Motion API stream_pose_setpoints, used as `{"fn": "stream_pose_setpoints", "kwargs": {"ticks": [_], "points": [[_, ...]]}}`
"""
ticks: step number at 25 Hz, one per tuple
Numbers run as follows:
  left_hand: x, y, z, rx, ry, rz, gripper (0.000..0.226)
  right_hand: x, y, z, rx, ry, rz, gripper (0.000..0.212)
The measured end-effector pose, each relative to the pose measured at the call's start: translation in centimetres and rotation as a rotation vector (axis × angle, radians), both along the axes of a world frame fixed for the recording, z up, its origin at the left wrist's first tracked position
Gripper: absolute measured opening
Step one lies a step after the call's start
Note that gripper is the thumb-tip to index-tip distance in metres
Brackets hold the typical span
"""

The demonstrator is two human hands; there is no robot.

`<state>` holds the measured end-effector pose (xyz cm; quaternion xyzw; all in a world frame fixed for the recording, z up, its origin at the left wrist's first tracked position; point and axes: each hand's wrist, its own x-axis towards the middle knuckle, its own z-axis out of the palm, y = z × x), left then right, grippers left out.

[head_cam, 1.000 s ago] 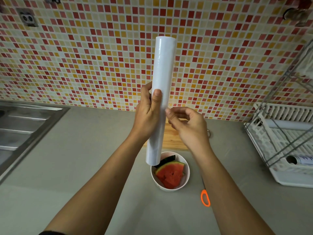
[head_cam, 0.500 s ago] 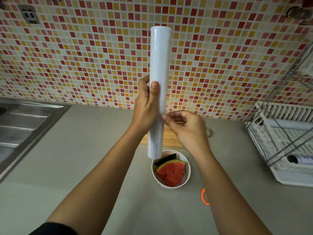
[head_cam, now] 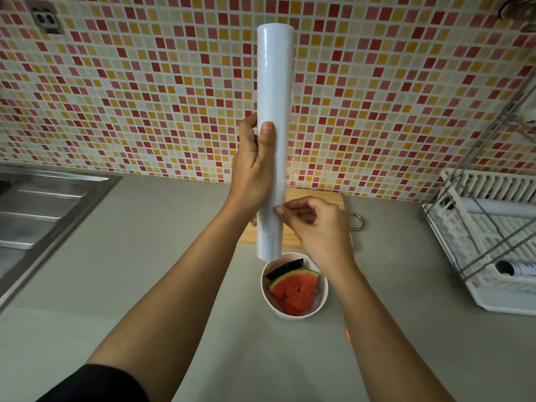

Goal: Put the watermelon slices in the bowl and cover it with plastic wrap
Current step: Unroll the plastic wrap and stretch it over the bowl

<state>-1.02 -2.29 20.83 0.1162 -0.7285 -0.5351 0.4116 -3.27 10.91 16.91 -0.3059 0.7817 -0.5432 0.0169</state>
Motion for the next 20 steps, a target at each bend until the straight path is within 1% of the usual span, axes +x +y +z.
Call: {"fn": "stream_pose_setpoints", "kwargs": {"ticks": [2,4,7,8,11,13,14,18,20], "points": [[0.0,-0.2,0.1,-0.014,-0.006,0.001,0.041,-0.8,0.2,0.0,0.030,0.056,-0.004,0.013],[-0.2,-0.5,0.1,0.001,-0.005,-0.002,0.040,-1.7,0.6,-0.1,0.070,0.082,-0.010,0.016],[-0.5,-0.6,0.0,0.026,0.003,0.008,0.039,-1.3,0.7,-0.5,0.029,-0.031,0.016,0.030],[-0.7,-0.5,0.0,0.031,0.009,0.014,0.039,-0.9,0.5,-0.7,0.026,-0.042,0.025,0.031],[-0.9,-0.5,0.1,0.010,0.018,0.042,0.040,-0.7,0.1,-1.0,0.054,0.027,0.053,0.018],[-0.8,-1.2,0.5,0.003,0.005,0.062,0.039,-1.5,0.5,-1.2,0.061,0.042,0.069,0.018],[-0.9,-1.6,0.6,0.013,0.005,0.075,0.037,-1.8,0.7,-1.4,0.052,0.020,0.069,0.017],[-1.0,-1.8,0.5,0.033,0.003,0.100,0.034,-1.1,-0.1,-1.3,-0.108,-0.189,0.046,0.017],[-1.1,-1.2,0.2,0.028,0.000,0.094,0.035,-0.6,-1.0,-1.3,-0.140,-0.211,0.008,0.012]]}}
